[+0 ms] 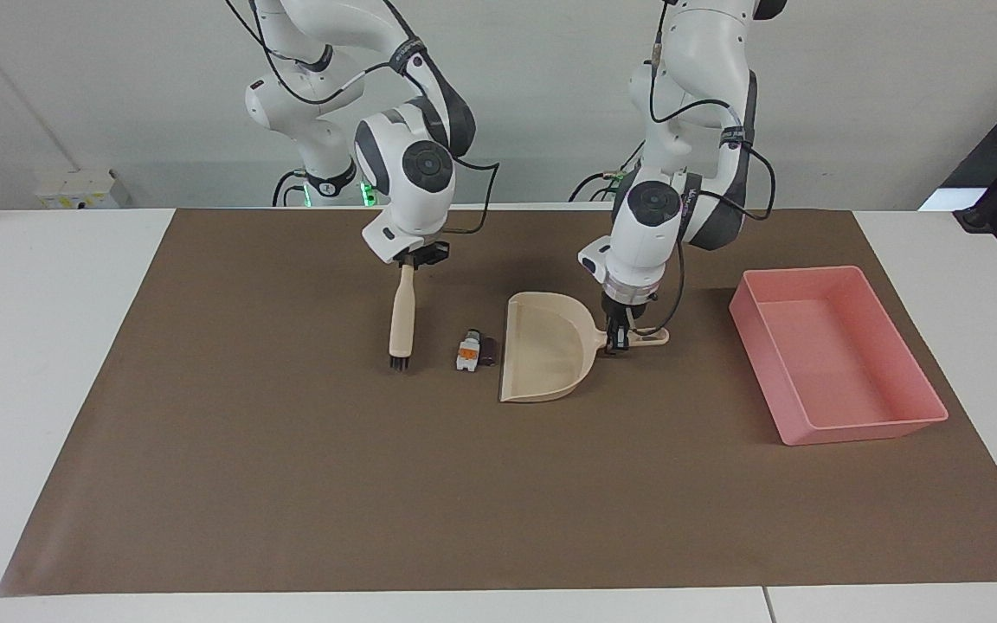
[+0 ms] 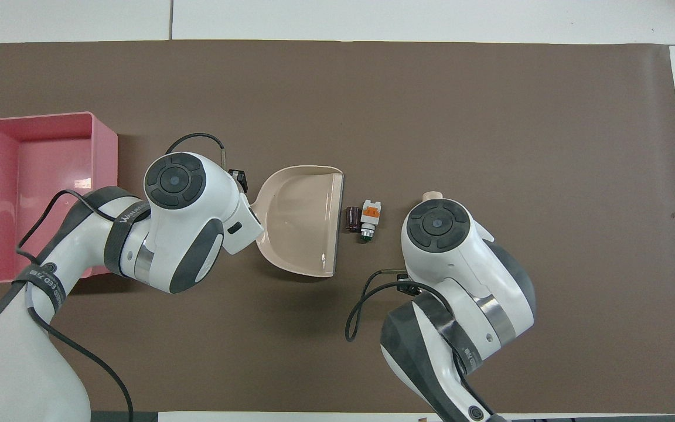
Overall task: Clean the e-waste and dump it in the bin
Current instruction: 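Sweep the component into the dustpan while the left gripper holds it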
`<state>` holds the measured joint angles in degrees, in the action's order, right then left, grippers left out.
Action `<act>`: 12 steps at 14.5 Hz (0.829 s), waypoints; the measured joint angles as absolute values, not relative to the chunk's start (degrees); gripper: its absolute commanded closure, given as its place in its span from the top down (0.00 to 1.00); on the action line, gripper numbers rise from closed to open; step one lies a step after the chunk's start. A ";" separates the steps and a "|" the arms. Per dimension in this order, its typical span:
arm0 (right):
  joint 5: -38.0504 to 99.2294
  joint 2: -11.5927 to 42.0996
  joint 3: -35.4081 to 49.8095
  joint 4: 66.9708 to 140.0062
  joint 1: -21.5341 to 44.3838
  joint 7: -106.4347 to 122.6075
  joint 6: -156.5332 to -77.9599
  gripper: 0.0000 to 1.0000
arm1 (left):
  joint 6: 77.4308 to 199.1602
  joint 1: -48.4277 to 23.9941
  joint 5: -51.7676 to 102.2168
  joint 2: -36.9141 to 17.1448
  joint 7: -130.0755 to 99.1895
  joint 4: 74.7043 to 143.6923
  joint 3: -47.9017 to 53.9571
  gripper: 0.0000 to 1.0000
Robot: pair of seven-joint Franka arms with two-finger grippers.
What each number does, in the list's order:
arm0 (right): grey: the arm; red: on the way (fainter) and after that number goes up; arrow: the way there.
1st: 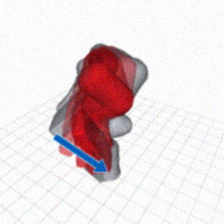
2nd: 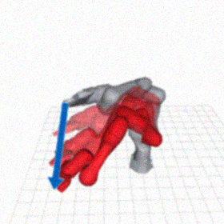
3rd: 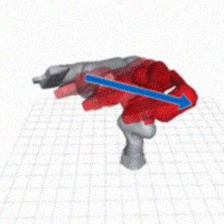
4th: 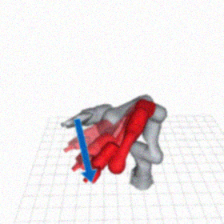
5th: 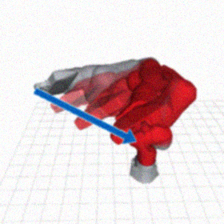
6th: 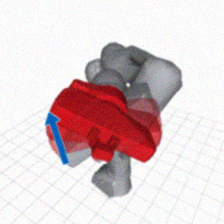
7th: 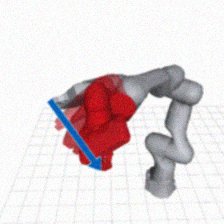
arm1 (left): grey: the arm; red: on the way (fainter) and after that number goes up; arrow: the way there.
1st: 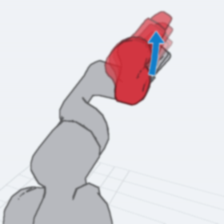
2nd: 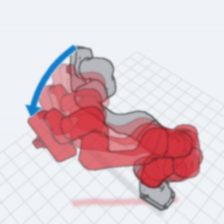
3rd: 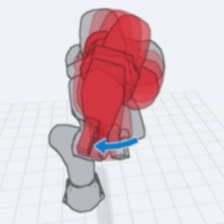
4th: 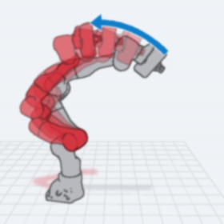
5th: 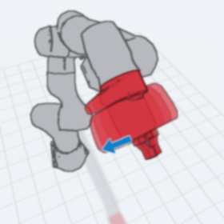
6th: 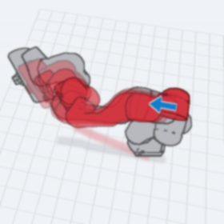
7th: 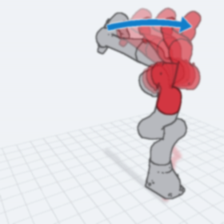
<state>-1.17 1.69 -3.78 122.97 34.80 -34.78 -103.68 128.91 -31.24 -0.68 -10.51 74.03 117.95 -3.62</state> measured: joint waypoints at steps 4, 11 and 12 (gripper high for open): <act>0.08 7.76 -3.72 119.75 38.84 -36.47 -103.67 0.00 | 126.40 -31.30 -1.90 -10.51 72.69 117.24 -3.73 0.00; 7.28 13.54 -2.37 113.02 42.11 -37.85 -105.73 0.00 | 124.50 -33.41 -5.36 -10.20 64.18 117.13 -3.67 0.01; 9.07 13.61 -1.48 112.70 42.33 -37.70 -106.77 0.00 | 124.50 -33.41 -5.37 -10.20 64.17 117.14 -3.68 0.01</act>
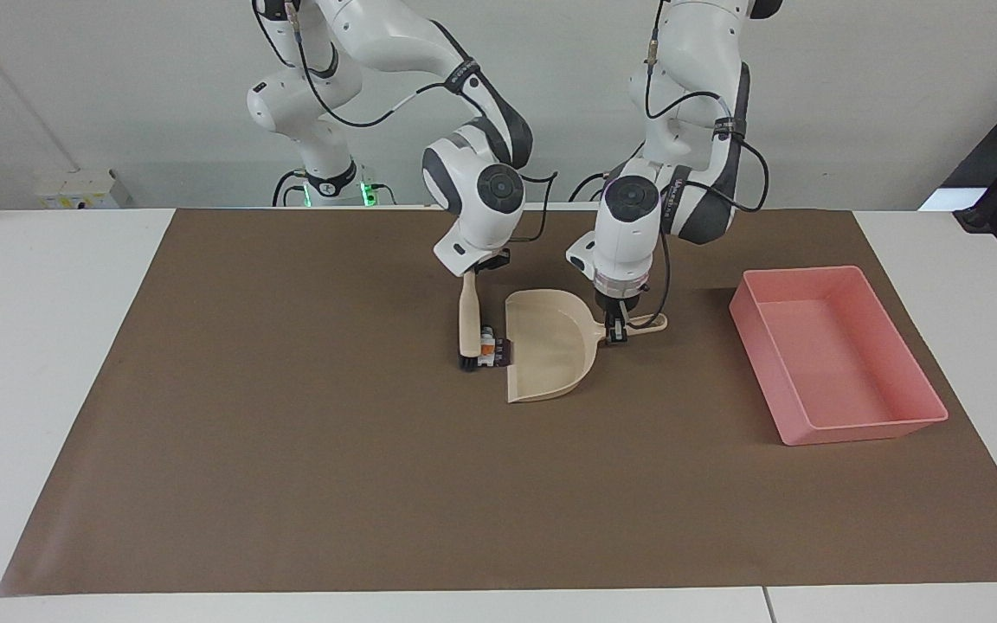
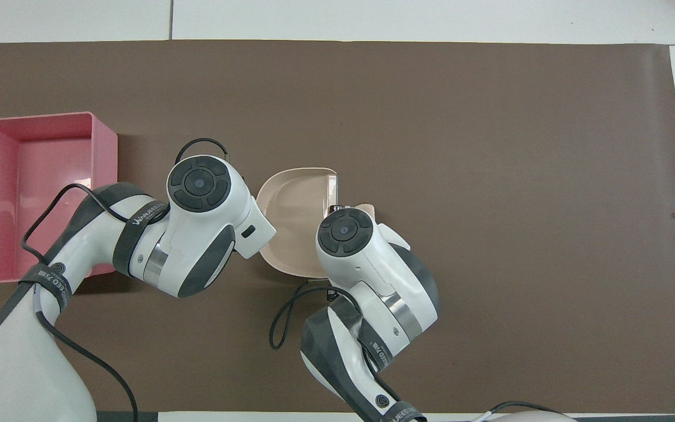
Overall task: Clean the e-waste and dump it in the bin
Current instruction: 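Sweep the component into the dustpan while the left gripper holds it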
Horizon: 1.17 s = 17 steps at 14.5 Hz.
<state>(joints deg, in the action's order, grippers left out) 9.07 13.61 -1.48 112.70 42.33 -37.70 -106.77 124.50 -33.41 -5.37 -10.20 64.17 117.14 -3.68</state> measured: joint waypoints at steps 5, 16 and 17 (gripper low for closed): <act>31.57 15.39 -0.38 110.67 42.43 -26.50 -115.69 0.00 | 124.81 -33.43 -5.42 -10.21 64.16 117.22 -3.73 0.01; 23.05 7.67 -1.22 107.52 39.03 -35.63 -105.12 0.00 | 126.20 -32.81 -5.42 -10.37 65.47 117.28 -3.84 0.00; 20.49 5.94 -1.28 107.59 37.37 -35.98 -102.55 0.00 | 126.40 -32.35 -5.05 -10.41 66.91 117.24 -3.86 0.00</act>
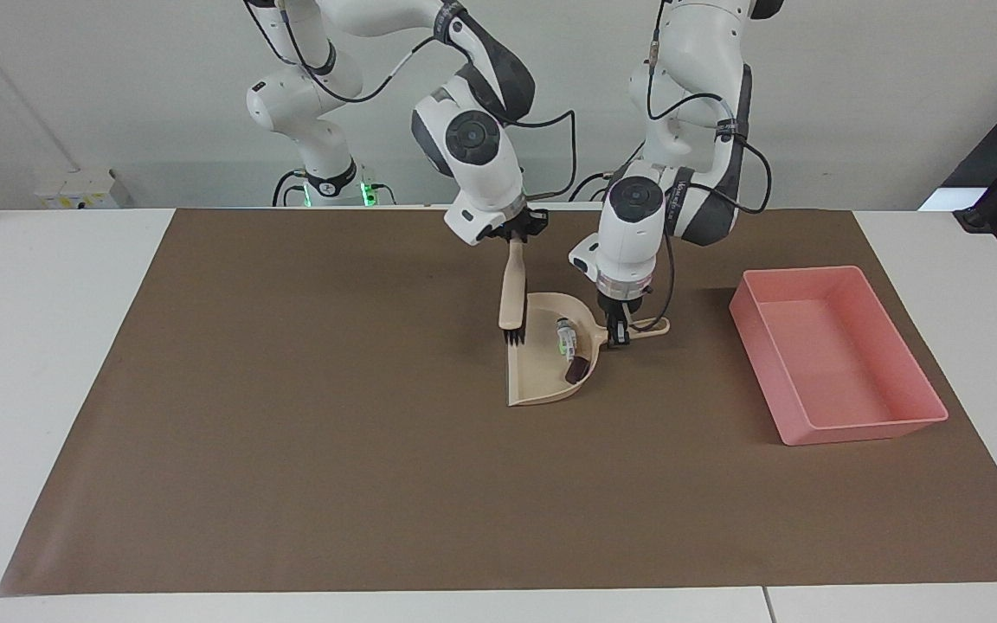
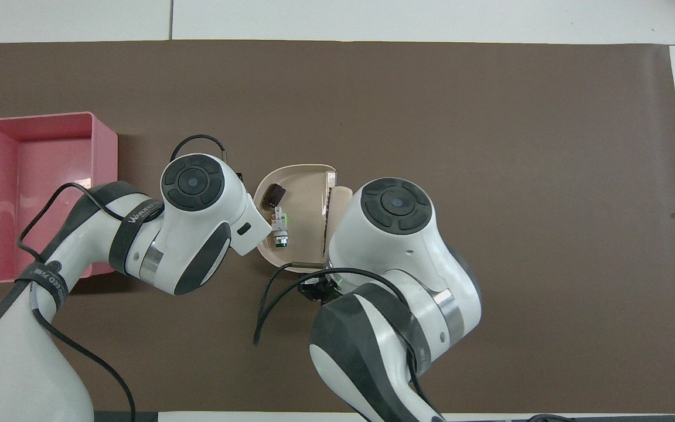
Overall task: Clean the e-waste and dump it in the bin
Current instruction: 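Sweep the component into the dustpan while the left gripper holds it, then lift the dustpan over the bin while the right gripper returns the brush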
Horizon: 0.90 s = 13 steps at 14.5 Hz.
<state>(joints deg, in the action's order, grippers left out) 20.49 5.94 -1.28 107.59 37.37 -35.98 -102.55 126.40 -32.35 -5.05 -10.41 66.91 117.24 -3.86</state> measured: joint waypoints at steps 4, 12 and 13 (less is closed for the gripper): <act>8.53 1.97 -1.47 109.44 27.43 -31.78 -95.95 0.00 | 126.90 -28.53 4.29 -10.85 77.50 116.96 -4.03 0.00; -3.43 1.00 -1.66 114.15 5.38 -7.06 -96.62 0.00 | 122.75 -21.07 16.34 -11.44 87.20 111.61 -4.27 0.00; -3.80 0.56 -1.66 116.19 2.36 -3.50 -99.30 0.00 | 120.06 -19.37 17.73 -11.49 87.62 109.56 -4.33 0.00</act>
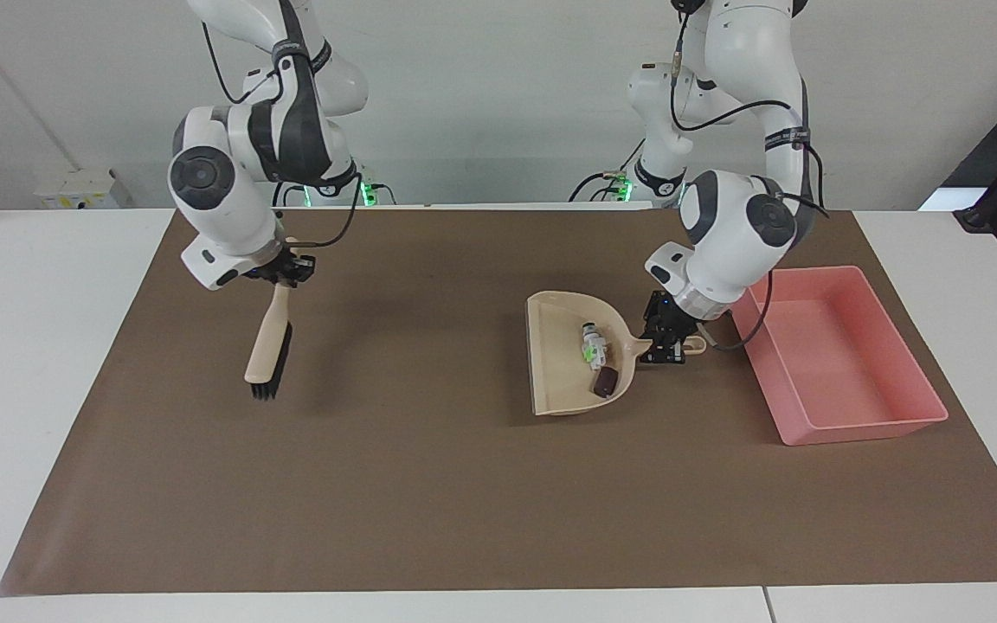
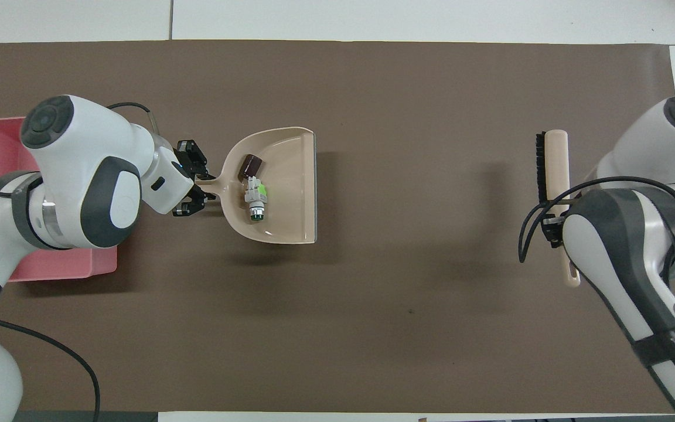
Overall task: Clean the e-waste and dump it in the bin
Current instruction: 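Lift the dustpan over the bin while the right gripper returns the brush, then tip the dustpan into the bin while the right gripper releases the brush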
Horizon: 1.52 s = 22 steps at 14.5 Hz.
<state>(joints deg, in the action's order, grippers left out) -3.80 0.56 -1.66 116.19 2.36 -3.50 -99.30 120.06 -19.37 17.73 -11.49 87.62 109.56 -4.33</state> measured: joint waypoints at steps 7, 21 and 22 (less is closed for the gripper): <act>-6.13 -1.01 -1.68 126.39 -9.75 10.01 -106.80 0.00 | 104.94 -4.77 19.63 -16.16 90.85 94.25 -4.57 0.00; -6.94 2.18 -1.51 127.84 -11.93 11.33 -108.78 1.00 | 105.91 16.73 1.72 -17.19 103.28 84.99 -5.05 0.00; -6.95 2.15 -1.41 127.61 -11.90 11.33 -109.15 1.00 | 106.15 16.76 -1.54 -17.22 103.32 85.04 -5.00 0.00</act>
